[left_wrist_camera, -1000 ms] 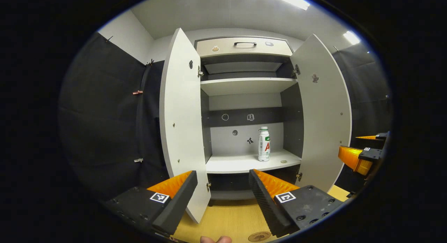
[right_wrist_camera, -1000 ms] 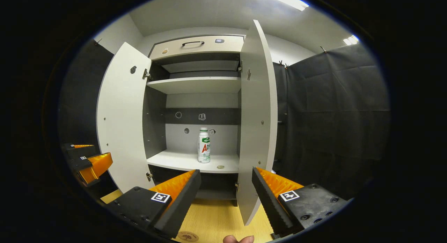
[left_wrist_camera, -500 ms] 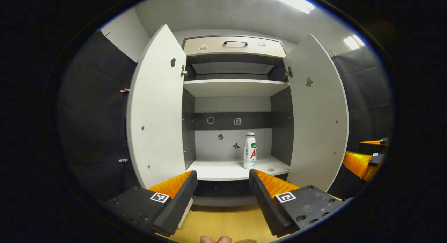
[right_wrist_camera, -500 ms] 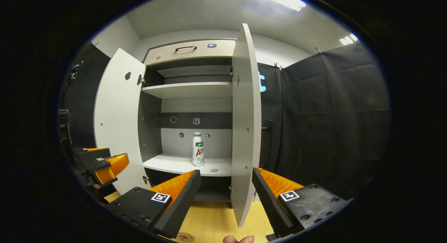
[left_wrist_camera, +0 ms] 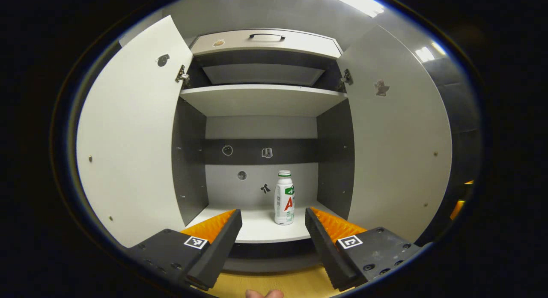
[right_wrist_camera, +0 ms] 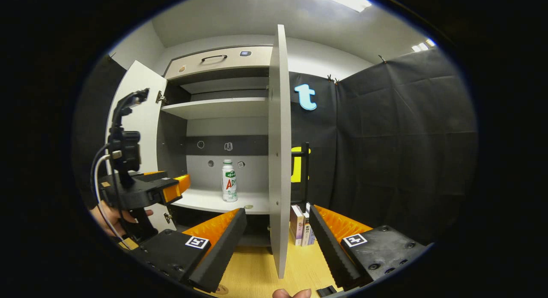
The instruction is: Grasp the bottle in the cabinet with the left hand and place it on the coaster, then close the right door with the right hand and the left door with the left hand.
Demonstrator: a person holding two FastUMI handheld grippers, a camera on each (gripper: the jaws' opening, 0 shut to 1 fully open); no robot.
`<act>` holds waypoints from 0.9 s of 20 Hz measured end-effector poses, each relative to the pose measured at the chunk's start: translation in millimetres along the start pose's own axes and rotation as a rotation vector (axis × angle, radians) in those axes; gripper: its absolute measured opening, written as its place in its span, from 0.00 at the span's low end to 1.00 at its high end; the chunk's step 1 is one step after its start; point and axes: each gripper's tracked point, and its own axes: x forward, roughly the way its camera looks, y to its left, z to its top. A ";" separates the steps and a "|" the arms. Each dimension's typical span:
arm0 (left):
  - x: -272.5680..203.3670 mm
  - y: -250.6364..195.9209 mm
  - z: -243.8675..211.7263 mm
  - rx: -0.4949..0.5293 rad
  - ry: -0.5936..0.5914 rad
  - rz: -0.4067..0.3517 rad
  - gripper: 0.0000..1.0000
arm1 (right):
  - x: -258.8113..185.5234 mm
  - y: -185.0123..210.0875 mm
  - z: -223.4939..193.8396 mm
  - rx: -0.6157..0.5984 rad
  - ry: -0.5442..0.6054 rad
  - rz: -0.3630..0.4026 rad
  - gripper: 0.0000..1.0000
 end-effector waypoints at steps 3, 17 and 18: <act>45.2 -4.7 -7.1 0.005 0.004 -0.001 0.94 | 4.7 -4.2 0.6 -0.004 -0.009 0.007 0.97; 193.5 -25.2 -54.3 0.043 0.038 -0.016 0.95 | 28.1 -0.7 3.2 -0.036 -0.047 0.059 0.98; 201.4 -23.1 -57.1 0.051 0.039 -0.009 0.94 | 28.9 1.0 1.8 -0.035 -0.044 0.064 0.97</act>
